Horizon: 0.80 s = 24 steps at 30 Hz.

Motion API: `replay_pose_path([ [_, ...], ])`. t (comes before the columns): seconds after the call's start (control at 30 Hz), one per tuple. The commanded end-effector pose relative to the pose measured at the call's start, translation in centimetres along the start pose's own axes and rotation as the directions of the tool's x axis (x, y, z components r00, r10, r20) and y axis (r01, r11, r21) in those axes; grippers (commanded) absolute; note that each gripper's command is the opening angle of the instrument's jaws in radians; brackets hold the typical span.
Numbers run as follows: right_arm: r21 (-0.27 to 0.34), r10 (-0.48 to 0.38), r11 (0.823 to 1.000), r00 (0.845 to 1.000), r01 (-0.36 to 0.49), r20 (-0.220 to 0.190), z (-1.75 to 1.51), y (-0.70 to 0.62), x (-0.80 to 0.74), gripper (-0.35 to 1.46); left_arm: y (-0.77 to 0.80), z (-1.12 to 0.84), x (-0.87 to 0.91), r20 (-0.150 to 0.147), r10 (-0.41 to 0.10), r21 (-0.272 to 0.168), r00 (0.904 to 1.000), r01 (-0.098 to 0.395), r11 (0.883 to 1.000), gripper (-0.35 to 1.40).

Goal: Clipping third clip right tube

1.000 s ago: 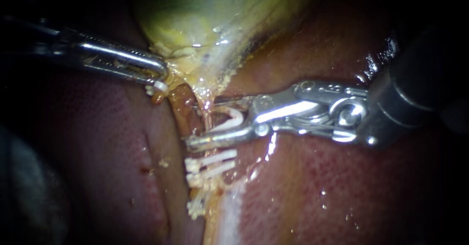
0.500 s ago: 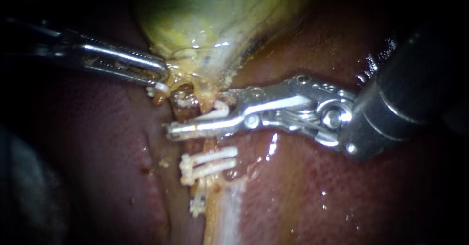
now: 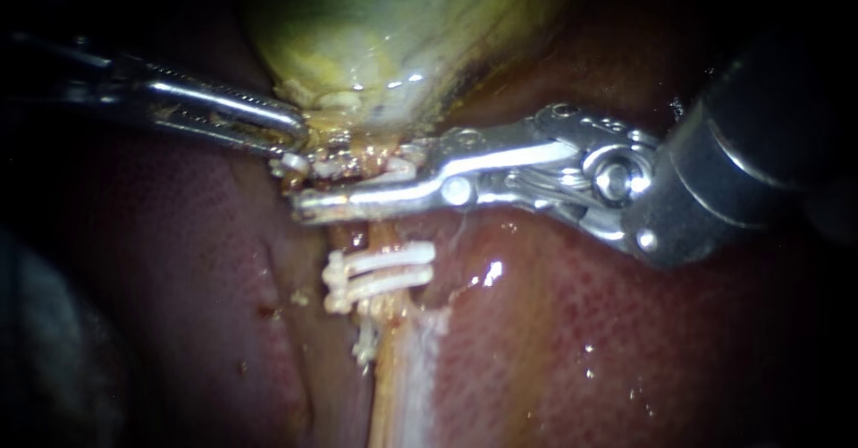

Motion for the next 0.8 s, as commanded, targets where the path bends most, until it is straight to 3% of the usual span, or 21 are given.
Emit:
replay_pose_path([
  [0.03,-0.002,0.022,1.000,1.000,-0.022,-0.001,-0.01,0.00,-0.01,0.02,0.00,0.00,0.00,0.000,0.000,0.000,1.0000,0.000,1.000,-0.35],
  [0.1,-0.007,0.040,0.999,0.999,-0.040,-0.005,-0.02,0.00,-0.01,-0.04,0.00,0.00,0.00,0.000,0.000,0.000,1.0000,0.000,1.000,-0.35],
  [0.23,-0.006,0.093,0.996,0.996,-0.093,-0.003,-0.05,-0.01,-0.02,-0.35,0.00,0.00,-0.01,0.000,0.000,0.000,1.0000,0.000,1.000,-0.35],
  [0.8,-0.005,0.109,0.994,0.994,-0.109,0.003,-0.10,-0.02,-0.05,-0.35,0.00,0.00,-0.01,0.000,0.000,0.000,1.0000,0.000,1.000,-0.35],
])
